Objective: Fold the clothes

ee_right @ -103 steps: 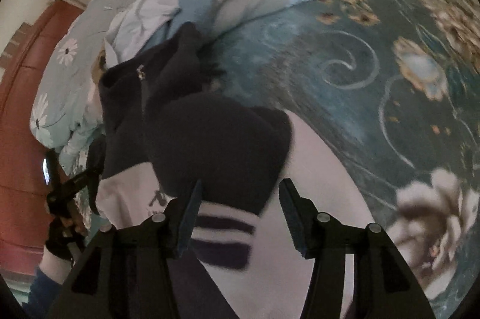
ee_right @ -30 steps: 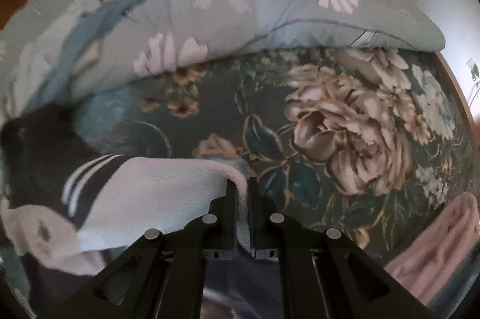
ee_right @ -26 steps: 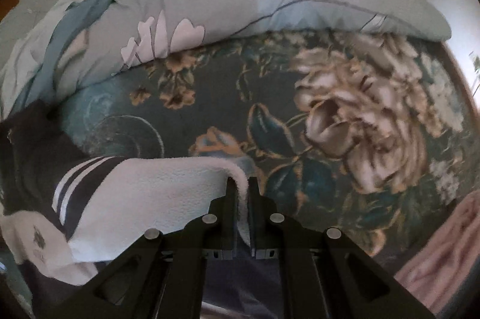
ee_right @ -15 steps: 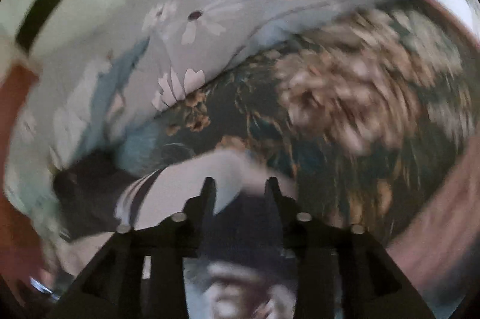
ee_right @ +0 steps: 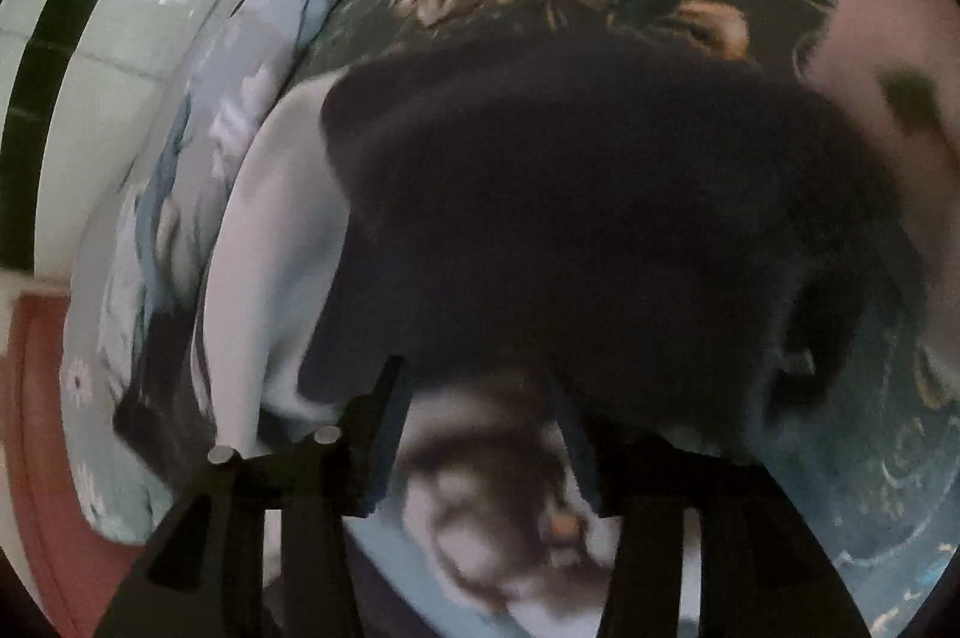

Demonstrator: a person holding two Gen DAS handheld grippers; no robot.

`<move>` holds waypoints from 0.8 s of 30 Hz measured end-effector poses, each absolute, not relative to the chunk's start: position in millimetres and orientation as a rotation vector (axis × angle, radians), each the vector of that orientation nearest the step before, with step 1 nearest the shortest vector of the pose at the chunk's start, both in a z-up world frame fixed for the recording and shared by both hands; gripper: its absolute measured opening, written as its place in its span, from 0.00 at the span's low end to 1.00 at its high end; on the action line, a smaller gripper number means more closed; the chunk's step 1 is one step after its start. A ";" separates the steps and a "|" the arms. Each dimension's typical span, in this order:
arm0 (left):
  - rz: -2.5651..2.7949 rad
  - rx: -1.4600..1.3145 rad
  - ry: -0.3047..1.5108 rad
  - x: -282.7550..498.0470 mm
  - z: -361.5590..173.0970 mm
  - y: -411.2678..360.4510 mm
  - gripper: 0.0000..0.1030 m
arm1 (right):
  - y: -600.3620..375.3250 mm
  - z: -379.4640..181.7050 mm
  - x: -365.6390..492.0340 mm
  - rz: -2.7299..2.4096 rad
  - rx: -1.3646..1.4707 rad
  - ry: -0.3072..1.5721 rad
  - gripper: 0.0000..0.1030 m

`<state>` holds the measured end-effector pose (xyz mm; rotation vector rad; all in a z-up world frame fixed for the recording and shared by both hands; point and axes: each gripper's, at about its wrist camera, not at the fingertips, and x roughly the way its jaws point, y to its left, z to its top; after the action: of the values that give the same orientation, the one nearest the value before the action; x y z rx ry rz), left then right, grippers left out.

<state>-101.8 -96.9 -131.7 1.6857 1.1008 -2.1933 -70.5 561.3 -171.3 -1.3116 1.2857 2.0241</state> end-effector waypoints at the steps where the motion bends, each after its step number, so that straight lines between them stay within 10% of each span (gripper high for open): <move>1: -2.185 1.683 1.102 -101.1 -132.8 -98.7 0.52 | 564.5 -170.3 -76.5 2.021 -1.290 1.269 0.49; 14: -2.151 1.732 1.080 -109.0 -147.8 -96.8 0.52 | 592.4 -166.8 -114.8 1.986 -1.276 1.127 0.48; 19: -2.149 1.759 1.069 -113.7 -152.2 -90.2 0.52 | 597.0 -157.6 -105.9 2.015 -1.228 1.164 0.15; 24: -2.172 1.744 1.074 -115.8 -148.7 -89.2 0.52 | 593.1 -93.0 -108.0 2.245 -1.105 1.041 0.11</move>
<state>-115.8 -89.2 -148.7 1.7445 1.0741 -2.1724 -108.0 593.1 -93.0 -1.1053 1.0411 2.2445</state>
